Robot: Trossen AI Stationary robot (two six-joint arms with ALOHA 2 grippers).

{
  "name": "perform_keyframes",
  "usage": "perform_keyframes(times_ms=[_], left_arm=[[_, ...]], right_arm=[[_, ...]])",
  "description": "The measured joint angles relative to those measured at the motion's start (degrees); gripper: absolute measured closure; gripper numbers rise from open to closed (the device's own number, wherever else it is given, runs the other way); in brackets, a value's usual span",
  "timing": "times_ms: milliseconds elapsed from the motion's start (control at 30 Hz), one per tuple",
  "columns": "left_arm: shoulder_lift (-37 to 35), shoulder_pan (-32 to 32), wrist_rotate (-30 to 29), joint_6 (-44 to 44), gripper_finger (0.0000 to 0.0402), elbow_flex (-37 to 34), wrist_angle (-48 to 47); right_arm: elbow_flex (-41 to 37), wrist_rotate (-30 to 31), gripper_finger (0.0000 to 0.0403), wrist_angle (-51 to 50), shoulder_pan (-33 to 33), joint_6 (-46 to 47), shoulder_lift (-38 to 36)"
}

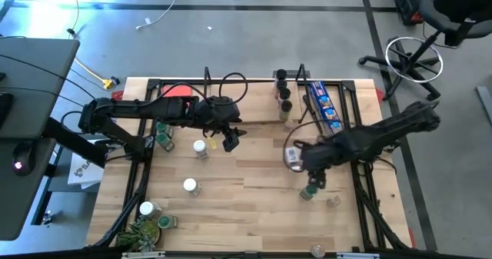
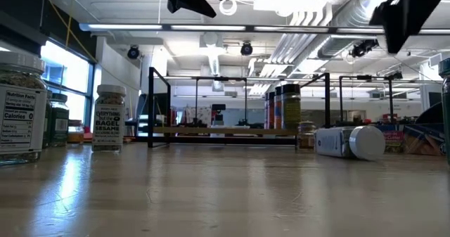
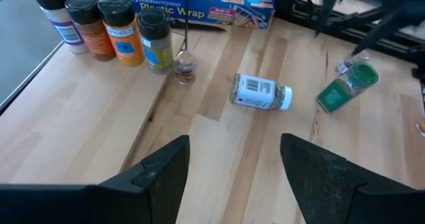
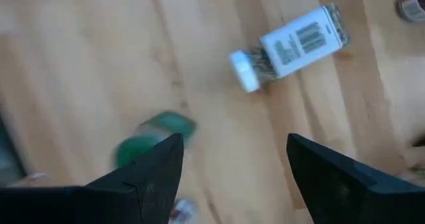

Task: Shelf spices
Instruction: Put the top left white seasoning bottle on the shelf

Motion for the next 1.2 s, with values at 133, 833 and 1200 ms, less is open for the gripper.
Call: perform_keyframes(times_ms=[133, 833, 1200], left_arm=[[0.00, 0.00, 0.01, 1.34, 0.0170, 0.00, 0.00], [-3.45, -2.24, 8.60, -23.47, 0.0170, -0.04, -30.87], [-4.29, -5.96, 8.37, -11.26, 0.0144, -7.41, -42.11]], right_arm=[[0.02, -0.41, 0.0141, 2.78, 5.65, 0.39, -5.41], [0.02, 9.45, 0.0141, 0.99, 17.79, 29.78, 1.42], [0.01, 15.68, 0.0141, 0.71, 17.53, 26.31, 1.42]])
